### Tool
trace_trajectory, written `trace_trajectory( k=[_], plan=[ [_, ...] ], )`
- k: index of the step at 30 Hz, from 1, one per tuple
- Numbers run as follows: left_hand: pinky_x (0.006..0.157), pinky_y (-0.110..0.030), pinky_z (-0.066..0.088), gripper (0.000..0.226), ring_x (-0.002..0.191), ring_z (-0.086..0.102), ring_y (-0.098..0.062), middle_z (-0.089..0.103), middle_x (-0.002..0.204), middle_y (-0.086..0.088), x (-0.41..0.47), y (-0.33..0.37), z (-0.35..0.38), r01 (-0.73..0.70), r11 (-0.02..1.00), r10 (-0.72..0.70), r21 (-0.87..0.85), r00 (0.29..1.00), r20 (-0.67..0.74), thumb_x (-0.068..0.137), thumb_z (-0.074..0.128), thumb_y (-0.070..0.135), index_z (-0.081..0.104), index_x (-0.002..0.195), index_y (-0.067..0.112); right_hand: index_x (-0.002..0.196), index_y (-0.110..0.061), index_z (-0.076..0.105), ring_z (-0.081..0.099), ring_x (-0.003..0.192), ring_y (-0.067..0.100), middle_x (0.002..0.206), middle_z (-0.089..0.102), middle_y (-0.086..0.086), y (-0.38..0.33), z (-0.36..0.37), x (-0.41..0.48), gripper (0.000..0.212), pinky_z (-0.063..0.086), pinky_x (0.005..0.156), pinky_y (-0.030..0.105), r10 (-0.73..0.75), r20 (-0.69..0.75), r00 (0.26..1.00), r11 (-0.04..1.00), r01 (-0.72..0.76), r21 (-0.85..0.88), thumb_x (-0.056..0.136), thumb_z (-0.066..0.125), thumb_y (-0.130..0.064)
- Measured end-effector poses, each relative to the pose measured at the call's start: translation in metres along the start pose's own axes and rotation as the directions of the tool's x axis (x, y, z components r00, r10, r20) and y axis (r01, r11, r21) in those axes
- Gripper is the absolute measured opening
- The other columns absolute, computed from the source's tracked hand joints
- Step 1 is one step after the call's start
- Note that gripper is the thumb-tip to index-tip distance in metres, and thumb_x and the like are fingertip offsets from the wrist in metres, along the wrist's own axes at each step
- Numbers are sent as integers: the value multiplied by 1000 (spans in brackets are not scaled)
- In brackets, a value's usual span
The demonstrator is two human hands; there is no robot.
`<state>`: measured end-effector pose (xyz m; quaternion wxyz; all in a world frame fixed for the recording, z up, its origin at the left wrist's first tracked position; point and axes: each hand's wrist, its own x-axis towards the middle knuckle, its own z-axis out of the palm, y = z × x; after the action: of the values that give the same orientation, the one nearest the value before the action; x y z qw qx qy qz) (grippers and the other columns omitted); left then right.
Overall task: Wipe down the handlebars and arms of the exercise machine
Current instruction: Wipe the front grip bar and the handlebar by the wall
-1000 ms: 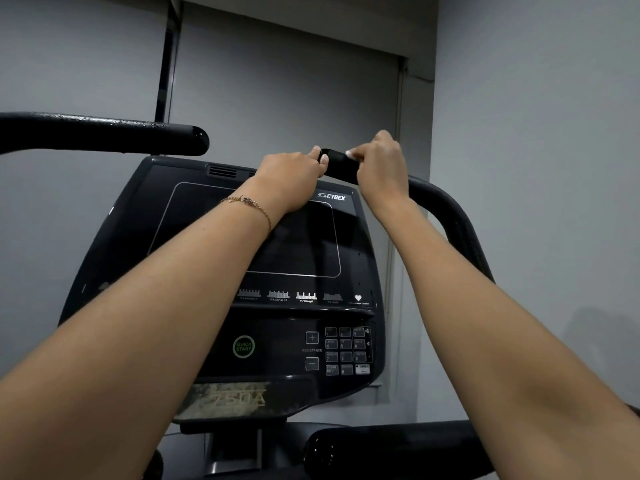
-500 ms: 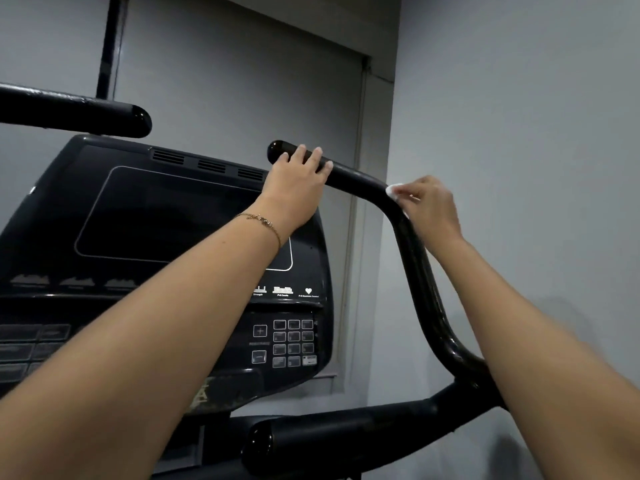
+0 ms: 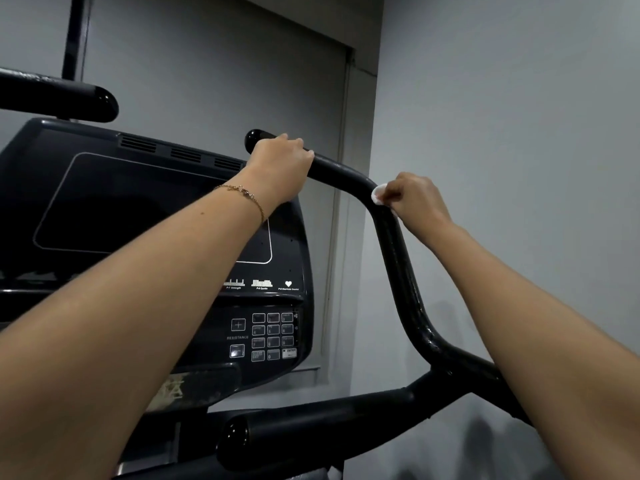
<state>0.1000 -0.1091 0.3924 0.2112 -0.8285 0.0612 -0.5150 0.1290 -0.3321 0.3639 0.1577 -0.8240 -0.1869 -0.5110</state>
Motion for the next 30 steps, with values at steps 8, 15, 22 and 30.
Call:
trace_trajectory(
  k=[8,15,22,30],
  plan=[
    [85,-41,47,58,109,50,-32,46,122,-16,-9,-10,-4,-45,998,46,39,999,-17,92,47,7,29,146,21,87,-16,72,49,79,20,82,52,-2,0,-10,-4,14,32,67,24,-29,130,991,997,39,-70,86,58,-14],
    [93,-45,42,60,115,45,-31,41,126,-15,-10,-12,1,-49,998,49,45,999,-9,93,44,9,24,148,23,93,-13,73,50,84,11,88,55,-7,-15,15,3,24,35,72,18,182,-149,972,970,-152,190,87,52,-4],
    [100,-52,37,61,118,42,-33,39,128,-17,-10,-9,0,-22,1000,22,3,1000,15,92,44,6,25,147,22,95,-13,74,54,84,18,91,59,1,-36,15,25,29,32,66,18,122,-135,983,982,-99,163,86,48,-3],
    [103,-51,35,63,120,40,-33,37,129,-17,-12,-9,-1,-12,1000,13,-23,1000,25,92,46,6,24,148,23,78,-23,74,55,61,18,64,56,-9,-22,18,-1,27,35,52,20,198,-43,979,970,-189,152,79,53,-5]
  ],
)
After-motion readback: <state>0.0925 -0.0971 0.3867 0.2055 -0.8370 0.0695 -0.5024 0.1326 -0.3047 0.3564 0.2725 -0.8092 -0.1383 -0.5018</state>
